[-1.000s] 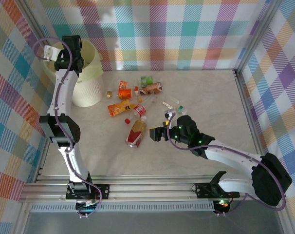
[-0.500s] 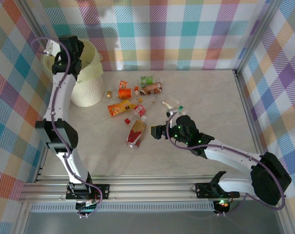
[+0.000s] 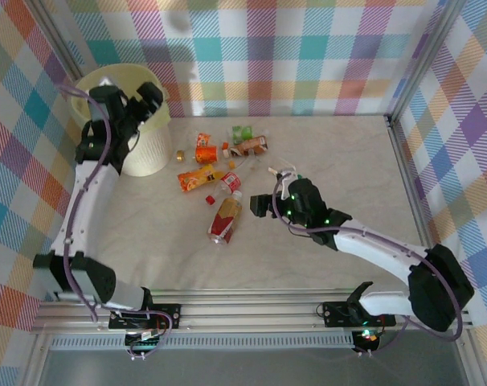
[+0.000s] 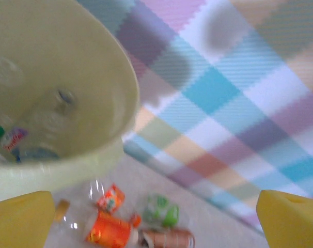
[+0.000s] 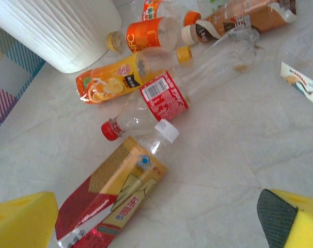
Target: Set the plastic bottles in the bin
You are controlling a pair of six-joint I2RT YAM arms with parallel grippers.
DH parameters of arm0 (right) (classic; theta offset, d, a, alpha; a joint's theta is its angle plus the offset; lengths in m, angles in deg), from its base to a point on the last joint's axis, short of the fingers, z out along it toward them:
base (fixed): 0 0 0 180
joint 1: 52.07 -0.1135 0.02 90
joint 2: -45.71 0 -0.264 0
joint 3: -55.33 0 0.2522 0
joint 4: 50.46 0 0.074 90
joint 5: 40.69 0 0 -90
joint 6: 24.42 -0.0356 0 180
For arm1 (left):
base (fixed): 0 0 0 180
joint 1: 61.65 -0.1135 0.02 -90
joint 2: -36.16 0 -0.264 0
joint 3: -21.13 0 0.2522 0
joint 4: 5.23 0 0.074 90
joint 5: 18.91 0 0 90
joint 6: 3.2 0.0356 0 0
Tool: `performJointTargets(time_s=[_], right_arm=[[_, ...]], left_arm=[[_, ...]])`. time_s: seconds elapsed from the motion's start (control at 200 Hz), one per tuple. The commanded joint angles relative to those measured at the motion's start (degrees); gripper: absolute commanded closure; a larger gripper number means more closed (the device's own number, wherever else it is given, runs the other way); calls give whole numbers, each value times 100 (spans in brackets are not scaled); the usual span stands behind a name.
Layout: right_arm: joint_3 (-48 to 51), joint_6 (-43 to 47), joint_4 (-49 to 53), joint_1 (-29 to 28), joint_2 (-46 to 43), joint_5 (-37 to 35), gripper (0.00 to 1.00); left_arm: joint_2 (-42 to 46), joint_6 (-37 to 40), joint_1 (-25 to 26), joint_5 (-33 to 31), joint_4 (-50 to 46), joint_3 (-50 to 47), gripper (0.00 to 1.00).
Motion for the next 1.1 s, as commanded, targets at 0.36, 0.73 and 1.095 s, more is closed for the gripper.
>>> performJointTargets(time_s=[0.36,0.73,1.095], right_arm=[[-1492,2227,1876,1237,1064,412,0],[-2423,3629,2685,2000,2184,1007,0],[-3530,4732,3491,2435,3513,804,7]], left_arm=[[2754,-259,14,925,-729,-2973,0],[3526,-1181,27,845,-410,-4764,0],[3487,-1258,58,387,-113,-5131,0]])
